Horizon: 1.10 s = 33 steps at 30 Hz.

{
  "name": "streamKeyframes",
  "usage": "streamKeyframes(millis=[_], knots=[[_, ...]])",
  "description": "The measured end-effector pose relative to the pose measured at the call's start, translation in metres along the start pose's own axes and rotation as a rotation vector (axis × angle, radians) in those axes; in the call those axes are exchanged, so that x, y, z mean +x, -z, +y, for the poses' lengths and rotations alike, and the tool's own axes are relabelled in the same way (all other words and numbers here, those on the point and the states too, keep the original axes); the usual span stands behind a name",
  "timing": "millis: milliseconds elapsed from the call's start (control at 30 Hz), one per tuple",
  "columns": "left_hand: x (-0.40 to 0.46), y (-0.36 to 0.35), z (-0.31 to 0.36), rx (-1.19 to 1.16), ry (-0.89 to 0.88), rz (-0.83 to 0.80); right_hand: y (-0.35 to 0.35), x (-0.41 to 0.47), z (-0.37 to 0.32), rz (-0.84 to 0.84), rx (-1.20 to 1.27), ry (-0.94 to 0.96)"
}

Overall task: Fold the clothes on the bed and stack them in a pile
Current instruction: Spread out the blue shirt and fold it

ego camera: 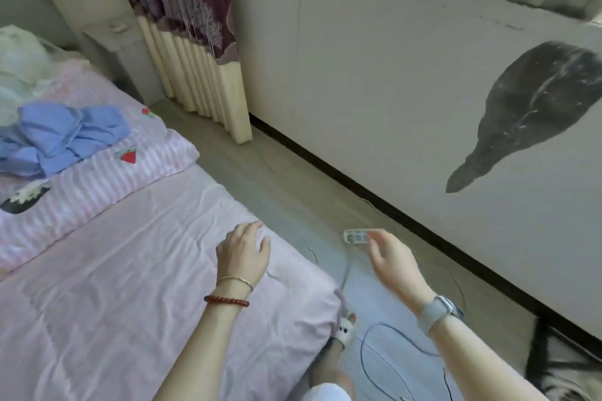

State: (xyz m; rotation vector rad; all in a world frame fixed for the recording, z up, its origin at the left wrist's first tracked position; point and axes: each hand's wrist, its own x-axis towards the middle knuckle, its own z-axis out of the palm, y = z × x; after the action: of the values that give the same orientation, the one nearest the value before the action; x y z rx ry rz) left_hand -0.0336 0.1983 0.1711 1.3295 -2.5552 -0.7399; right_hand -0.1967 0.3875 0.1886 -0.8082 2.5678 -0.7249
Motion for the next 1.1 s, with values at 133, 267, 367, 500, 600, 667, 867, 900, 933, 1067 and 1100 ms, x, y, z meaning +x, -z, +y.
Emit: streamKeyframes(millis=[133,267,367,500,600,667,867,900,933,1067,1100], knots=[[0.101,-0.022,0.049,-0.009,-0.040,0.025,0.030,0.107,0.009,-0.023,-0.028,0.037],[0.195,-0.033,0.090,-0.049,-0.012,0.059,0.055,0.207,-0.001,-0.116,-0.094,0.095],[0.254,-0.035,0.118,-0.067,0.000,0.075,0.073,0.274,-0.016,-0.163,-0.135,0.159],[0.302,-0.031,0.133,-0.039,0.019,0.079,0.085,0.339,-0.038,-0.214,-0.146,0.230],[0.331,-0.023,0.129,-0.009,0.073,0.093,0.083,0.387,-0.061,-0.275,-0.157,0.300],[0.353,-0.017,0.123,0.013,0.112,0.092,0.076,0.417,-0.078,-0.304,-0.154,0.358],[0.447,0.011,0.098,0.086,0.195,0.185,0.046,0.525,-0.144,-0.377,-0.181,0.554],[0.464,0.018,0.092,0.103,0.222,0.208,0.039,0.546,-0.158,-0.391,-0.183,0.593],[0.481,0.024,0.086,0.119,0.262,0.219,0.032,0.567,-0.173,-0.404,-0.181,0.629],[0.537,0.052,0.064,0.141,0.417,0.247,0.008,0.640,-0.237,-0.446,-0.217,0.766],[0.547,0.059,0.058,0.135,0.448,0.264,0.001,0.654,-0.254,-0.463,-0.234,0.797]])
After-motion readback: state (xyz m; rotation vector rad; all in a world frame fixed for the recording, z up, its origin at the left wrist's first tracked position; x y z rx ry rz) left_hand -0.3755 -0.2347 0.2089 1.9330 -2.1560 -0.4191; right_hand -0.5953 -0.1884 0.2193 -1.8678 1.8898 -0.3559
